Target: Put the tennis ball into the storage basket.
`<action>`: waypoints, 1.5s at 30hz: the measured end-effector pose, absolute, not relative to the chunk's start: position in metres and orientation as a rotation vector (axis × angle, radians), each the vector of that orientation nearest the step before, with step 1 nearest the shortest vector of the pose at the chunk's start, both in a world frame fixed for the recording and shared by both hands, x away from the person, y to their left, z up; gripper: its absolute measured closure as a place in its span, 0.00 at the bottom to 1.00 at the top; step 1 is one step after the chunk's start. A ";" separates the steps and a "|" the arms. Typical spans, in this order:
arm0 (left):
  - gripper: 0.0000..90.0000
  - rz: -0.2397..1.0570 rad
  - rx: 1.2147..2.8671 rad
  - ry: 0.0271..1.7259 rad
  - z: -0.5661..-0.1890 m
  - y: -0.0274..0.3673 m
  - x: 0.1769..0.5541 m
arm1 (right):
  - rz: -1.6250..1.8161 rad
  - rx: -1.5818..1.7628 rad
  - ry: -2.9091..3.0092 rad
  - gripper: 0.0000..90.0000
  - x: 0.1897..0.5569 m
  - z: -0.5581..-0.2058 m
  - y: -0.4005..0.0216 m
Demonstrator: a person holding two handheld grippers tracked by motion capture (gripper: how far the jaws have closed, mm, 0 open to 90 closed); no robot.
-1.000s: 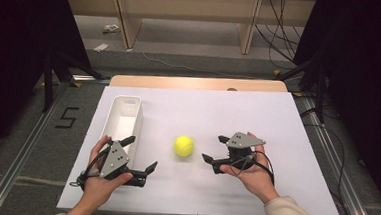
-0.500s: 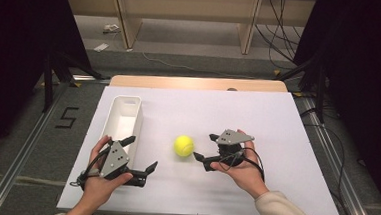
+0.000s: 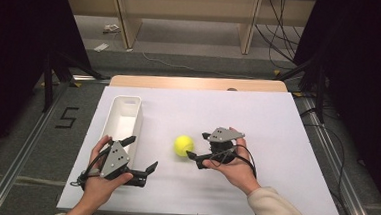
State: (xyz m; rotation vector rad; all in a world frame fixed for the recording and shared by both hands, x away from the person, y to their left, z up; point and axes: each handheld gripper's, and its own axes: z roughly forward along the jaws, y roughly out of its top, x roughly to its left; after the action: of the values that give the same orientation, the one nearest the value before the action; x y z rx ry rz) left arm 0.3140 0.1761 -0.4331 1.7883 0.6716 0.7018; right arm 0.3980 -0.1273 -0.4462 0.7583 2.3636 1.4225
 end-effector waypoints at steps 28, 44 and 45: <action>0.00 0.703 1.786 0.673 -0.433 0.176 0.314 | 1.315 0.769 2.444 0.17 0.431 -0.468 -0.087; 0.00 0.701 1.787 0.672 -0.433 0.176 0.314 | 1.274 0.778 2.475 0.17 0.437 -0.479 -0.079; 0.00 0.701 1.787 0.672 -0.433 0.176 0.314 | 1.272 0.780 2.478 0.17 0.437 -0.479 -0.078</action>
State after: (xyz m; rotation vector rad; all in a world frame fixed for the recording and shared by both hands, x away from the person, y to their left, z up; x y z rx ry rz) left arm 0.3139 0.1758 -0.4330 1.7869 0.6719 0.7015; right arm 0.4366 -0.0779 -0.4793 0.7802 2.4775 1.2721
